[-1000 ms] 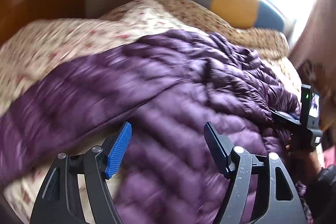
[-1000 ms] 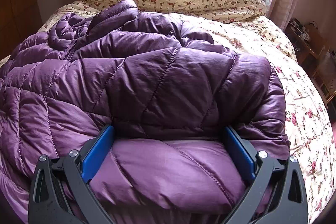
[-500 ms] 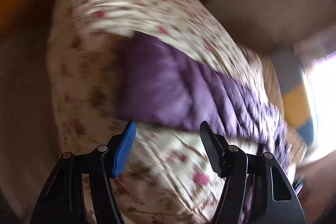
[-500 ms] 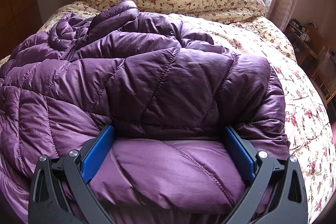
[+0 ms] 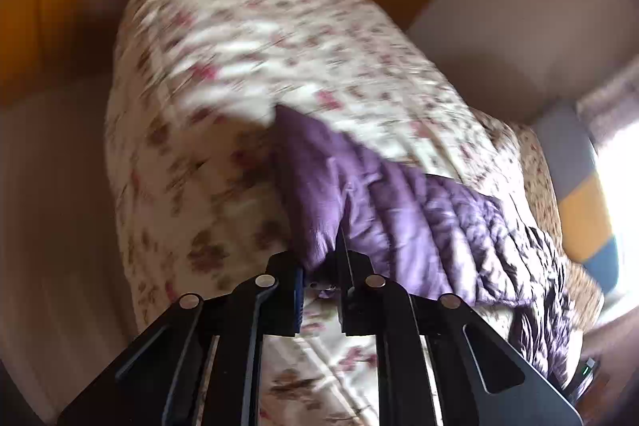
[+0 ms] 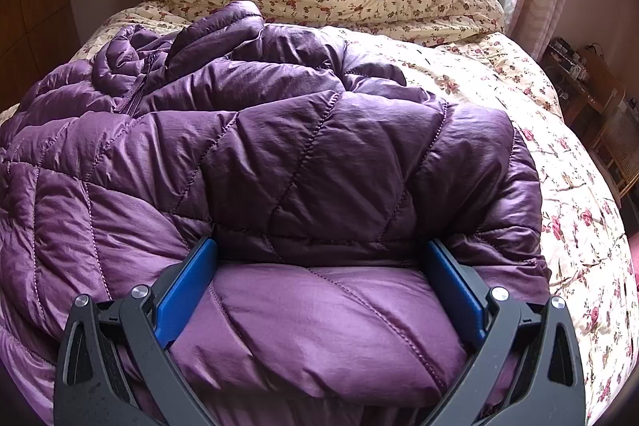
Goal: Fold large clothes
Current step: 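Grasp the other sleeve with the left gripper and fold it over the jacket front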
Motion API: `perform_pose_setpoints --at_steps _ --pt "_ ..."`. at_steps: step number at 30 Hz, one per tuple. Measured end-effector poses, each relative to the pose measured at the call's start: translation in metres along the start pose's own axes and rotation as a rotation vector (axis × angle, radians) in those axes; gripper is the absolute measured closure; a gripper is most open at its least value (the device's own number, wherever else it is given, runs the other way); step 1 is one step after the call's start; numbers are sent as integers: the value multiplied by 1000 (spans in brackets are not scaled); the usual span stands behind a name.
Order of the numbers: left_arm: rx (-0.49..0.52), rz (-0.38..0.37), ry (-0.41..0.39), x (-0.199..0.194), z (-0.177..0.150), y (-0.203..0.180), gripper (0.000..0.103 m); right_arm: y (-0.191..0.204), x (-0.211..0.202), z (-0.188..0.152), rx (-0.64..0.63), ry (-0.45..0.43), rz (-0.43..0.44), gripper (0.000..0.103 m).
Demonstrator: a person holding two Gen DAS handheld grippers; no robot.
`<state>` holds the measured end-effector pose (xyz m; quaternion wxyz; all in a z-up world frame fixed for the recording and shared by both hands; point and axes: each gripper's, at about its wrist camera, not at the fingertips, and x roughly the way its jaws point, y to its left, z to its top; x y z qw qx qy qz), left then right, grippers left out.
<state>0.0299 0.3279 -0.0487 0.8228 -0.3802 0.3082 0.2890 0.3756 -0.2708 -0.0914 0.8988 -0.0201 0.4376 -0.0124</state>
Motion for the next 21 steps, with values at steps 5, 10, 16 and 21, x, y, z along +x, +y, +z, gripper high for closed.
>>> perform_pose_setpoints --at_steps 5,10,16,21 --pt "144 -90 -20 0 3 -55 91 0 0 0 0 0 1 2" --pt "273 -224 25 22 -9 -133 93 -1 0 0 0 0 2 2" --pt "418 -375 118 47 -40 -229 93 0 0 -1 0 0 1 2" --pt "519 -475 206 65 -76 -296 93 -1 -1 -1 0 -1 2 2"
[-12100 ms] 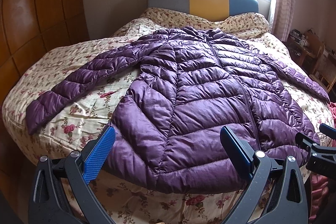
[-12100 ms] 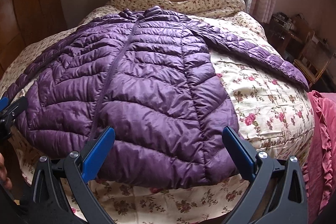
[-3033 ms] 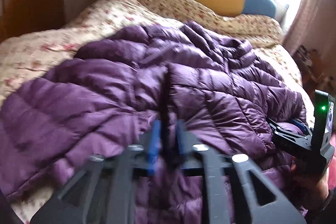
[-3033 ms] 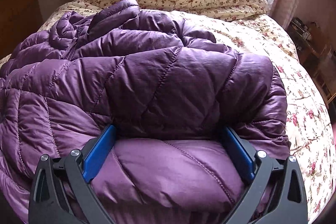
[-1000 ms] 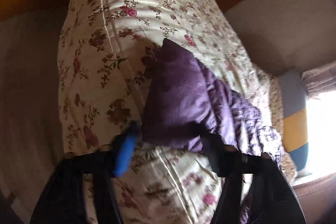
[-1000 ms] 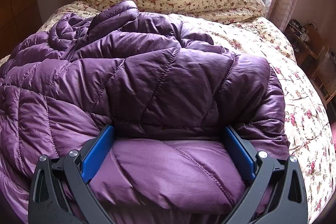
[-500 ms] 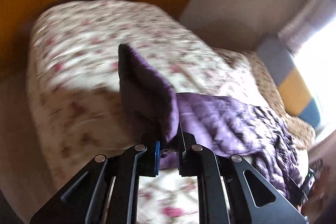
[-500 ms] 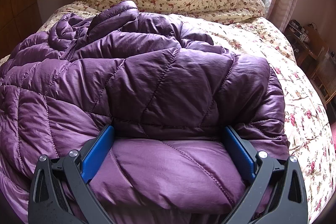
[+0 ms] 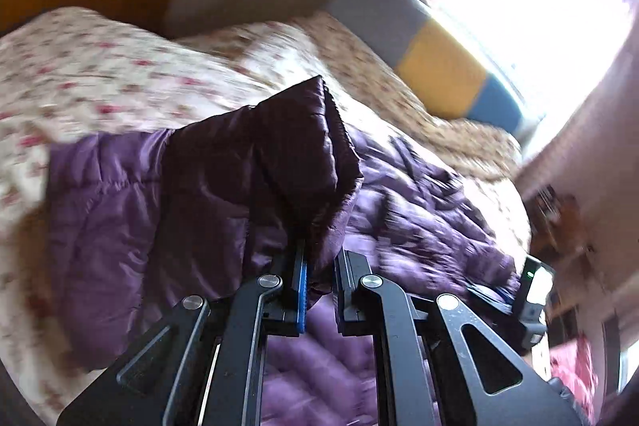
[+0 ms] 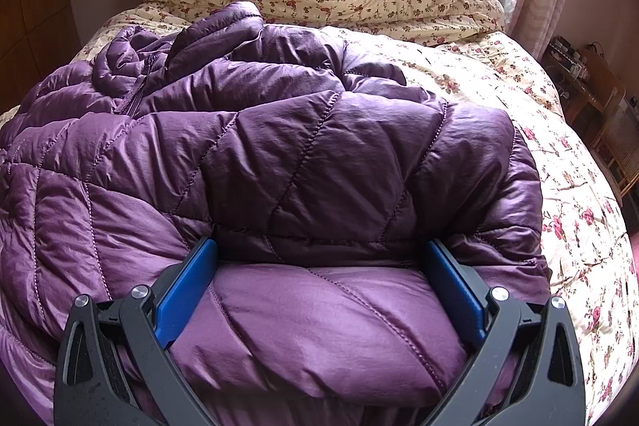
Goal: Fold large clothes
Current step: 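Grasp the other sleeve with the left gripper and fold it over the jacket front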
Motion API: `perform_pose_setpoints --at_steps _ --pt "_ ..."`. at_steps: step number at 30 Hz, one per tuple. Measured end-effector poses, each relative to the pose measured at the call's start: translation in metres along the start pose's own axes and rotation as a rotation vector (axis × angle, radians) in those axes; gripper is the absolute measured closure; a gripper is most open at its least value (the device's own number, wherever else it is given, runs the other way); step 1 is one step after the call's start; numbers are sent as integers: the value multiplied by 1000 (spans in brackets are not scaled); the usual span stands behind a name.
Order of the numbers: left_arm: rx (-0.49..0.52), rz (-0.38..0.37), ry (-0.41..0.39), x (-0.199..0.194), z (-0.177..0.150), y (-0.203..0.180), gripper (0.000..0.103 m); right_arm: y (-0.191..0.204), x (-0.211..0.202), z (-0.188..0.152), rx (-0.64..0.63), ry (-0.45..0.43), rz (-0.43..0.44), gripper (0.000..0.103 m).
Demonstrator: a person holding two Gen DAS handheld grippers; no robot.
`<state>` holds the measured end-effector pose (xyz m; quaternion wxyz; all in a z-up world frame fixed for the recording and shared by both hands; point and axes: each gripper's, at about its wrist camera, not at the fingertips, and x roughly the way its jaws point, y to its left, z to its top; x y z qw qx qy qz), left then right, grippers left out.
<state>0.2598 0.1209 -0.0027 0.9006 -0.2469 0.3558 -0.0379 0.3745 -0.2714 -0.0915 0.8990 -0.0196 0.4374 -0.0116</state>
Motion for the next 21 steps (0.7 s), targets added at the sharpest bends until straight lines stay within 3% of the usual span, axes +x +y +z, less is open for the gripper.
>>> perform_pose_setpoints --at_steps 17,21 --pt "140 -369 239 127 -13 -156 93 -1 0 0 1 -2 10 2" --pt "156 -390 286 146 -20 -167 93 -1 0 -1 1 -2 10 2"
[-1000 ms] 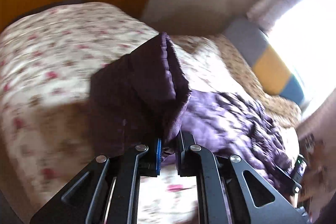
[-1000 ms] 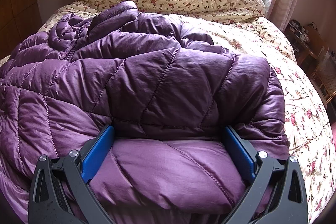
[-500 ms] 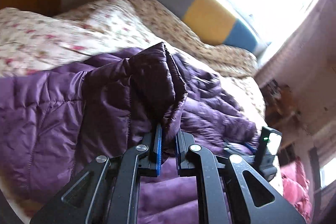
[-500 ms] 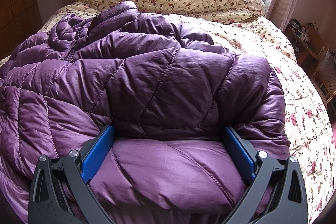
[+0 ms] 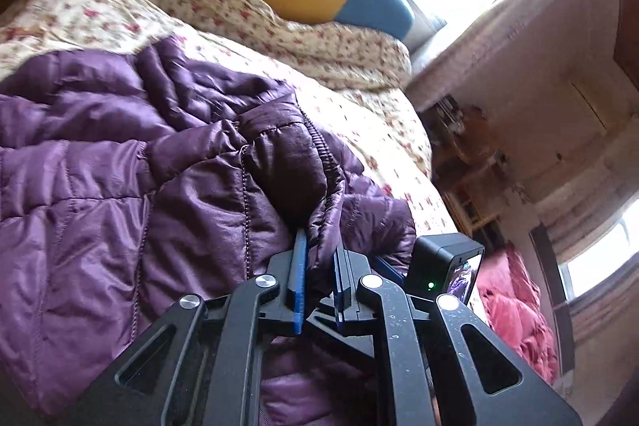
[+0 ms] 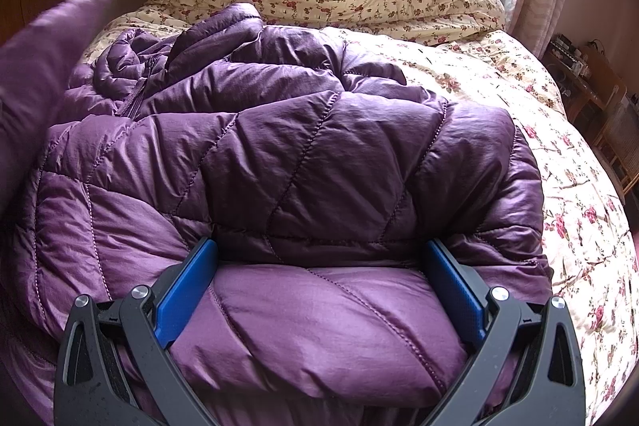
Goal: Fold large clothes
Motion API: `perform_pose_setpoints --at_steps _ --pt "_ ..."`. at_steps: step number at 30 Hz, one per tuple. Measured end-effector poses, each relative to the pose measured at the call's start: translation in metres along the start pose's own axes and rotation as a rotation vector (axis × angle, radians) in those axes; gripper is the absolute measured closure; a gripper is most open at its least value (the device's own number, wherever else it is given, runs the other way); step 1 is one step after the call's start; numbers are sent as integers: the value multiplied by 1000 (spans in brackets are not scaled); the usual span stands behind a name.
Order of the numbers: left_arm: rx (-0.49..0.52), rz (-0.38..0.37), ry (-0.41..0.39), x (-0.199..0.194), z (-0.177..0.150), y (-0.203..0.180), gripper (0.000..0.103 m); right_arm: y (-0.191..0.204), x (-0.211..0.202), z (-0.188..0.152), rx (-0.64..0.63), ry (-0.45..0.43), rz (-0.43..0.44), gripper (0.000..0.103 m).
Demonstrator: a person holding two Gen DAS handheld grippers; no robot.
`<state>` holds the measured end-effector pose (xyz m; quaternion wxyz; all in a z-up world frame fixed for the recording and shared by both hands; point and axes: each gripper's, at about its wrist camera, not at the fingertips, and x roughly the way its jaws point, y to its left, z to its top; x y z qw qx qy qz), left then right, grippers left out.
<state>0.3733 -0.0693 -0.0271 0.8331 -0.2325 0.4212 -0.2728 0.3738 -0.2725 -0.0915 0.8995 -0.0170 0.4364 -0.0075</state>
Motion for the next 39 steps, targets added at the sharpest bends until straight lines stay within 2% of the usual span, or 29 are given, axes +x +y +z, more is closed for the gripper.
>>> perform_pose_setpoints --at_steps 2,3,4,6,10,14,17,18,21,23,27,29,34,35,36,37,39 --pt "-4 -8 18 5 0 2 86 1 0 0 0 0 0 2" --pt "-7 -2 25 6 0 3 74 1 0 0 0 0 -1 2" --pt "-9 6 19 5 -1 4 57 0 0 0 0 0 0 2" --pt "-26 -4 -2 -5 -2 9 45 0 0 0 -1 1 -1 2" --pt "-36 18 -35 -24 -1 13 45 1 0 0 -4 4 -6 2" --pt "-6 145 -76 -54 -7 22 45 1 -5 5 -9 14 -8 3" --pt "27 257 -113 -79 -12 35 45 1 -15 9 -21 13 3 12" --pt "30 272 -122 -84 -12 39 45 0 -18 10 -19 11 9 17" --pt "17 316 -144 -101 -13 54 45 -3 -27 13 3 6 14 22" --pt "10 341 -157 -108 -15 60 45 -7 -35 18 47 1 46 29" --pt "6 388 -169 -118 -19 71 45 -1 -52 30 114 -25 179 29" --pt "8 407 -170 -121 -20 74 45 10 -55 37 110 -17 238 27" --pt "7 439 -168 -127 -22 82 45 55 -48 41 16 26 280 27" --pt "7 443 -167 -127 -22 83 45 62 -46 39 -7 31 270 32" --pt "9 452 -166 -128 -22 85 45 69 -43 38 -26 35 266 43" --pt "10 457 -165 -128 -21 87 45 76 -40 37 -39 46 265 49" --pt "9 462 -164 -130 -21 90 45 85 -38 35 -66 47 264 73"
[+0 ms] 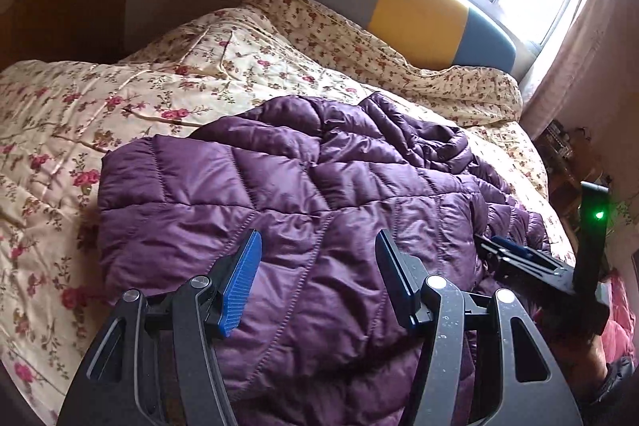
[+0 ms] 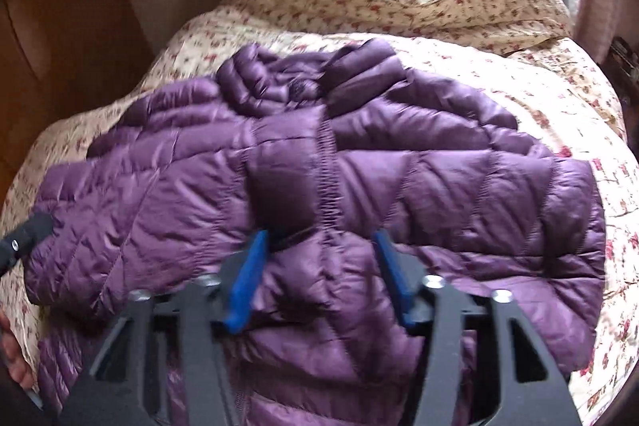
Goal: Fold large clothes
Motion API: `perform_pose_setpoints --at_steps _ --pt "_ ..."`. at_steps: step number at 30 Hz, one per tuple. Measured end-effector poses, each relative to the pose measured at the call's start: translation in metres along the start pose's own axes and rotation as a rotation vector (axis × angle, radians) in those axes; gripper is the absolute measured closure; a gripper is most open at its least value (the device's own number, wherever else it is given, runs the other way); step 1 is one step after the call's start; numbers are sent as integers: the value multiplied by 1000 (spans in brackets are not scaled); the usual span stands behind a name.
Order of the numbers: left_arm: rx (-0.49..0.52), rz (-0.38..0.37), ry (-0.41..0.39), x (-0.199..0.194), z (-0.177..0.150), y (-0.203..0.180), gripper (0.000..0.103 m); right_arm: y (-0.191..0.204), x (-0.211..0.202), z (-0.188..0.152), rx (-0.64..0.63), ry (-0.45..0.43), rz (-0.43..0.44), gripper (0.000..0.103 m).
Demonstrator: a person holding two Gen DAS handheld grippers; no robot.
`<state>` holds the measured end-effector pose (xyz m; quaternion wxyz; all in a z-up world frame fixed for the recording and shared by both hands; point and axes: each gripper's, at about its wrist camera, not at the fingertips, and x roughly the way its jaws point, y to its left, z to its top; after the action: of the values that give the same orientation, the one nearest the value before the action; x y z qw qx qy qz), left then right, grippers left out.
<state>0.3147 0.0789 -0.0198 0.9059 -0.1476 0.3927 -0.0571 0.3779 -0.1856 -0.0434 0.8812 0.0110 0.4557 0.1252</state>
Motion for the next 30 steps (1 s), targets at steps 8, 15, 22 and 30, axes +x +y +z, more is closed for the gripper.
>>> perform_pose_setpoints --at_steps 8,15,22,30 --pt "17 23 1 3 -1 5 45 9 2 -8 -100 -31 -74 94" --pt "31 39 -7 4 0 4 45 -12 -5 -5 -94 -70 -176 96" --pt "49 27 -17 9 4 -5 45 -61 -23 -10 -3 -81 -303 96" --pt "108 24 8 33 4 -27 45 -105 -22 -26 73 -27 -411 96"
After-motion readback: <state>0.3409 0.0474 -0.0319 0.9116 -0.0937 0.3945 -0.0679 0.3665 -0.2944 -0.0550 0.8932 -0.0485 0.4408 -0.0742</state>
